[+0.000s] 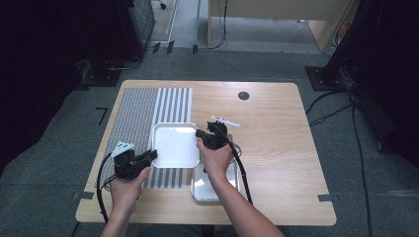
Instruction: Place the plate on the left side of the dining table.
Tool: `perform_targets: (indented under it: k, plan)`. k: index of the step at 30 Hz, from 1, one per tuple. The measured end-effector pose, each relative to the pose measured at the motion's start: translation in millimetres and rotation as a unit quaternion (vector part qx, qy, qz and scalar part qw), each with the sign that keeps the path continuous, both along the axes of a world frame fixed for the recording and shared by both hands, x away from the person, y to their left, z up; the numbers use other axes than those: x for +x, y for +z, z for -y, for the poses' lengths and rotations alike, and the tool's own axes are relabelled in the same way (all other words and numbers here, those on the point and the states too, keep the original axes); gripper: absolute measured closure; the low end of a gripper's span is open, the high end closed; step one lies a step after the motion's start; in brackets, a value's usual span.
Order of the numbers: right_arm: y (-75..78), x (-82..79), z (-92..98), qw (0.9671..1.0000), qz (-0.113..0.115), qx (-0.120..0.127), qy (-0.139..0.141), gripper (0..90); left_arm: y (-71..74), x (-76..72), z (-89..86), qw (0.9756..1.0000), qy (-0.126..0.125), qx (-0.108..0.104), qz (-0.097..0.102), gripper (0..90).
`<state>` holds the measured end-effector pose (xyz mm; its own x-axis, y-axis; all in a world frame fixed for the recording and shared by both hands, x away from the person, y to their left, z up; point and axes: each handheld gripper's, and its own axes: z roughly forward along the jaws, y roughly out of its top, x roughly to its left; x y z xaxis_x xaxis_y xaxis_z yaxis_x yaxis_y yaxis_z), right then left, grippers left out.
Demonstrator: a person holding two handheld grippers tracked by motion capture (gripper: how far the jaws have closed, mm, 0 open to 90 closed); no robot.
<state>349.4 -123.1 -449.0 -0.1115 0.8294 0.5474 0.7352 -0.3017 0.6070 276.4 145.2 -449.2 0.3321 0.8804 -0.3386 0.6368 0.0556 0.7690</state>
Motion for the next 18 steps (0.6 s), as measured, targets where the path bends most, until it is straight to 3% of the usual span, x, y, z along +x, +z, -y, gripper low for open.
perform_targets:
  k: [8,18]
  plan:
    - [2.3,18.4,-25.6,0.9999,-0.013,-0.006,0.009,89.0,-3.2,13.3,-20.7,0.9998,0.021,-0.002,-0.002,79.6]
    - [-4.3,40.2,-51.2,0.999,-0.034,-0.023,0.016,89.1,-10.6,34.1,-37.9,0.999,0.034,0.021,-0.021,79.6]
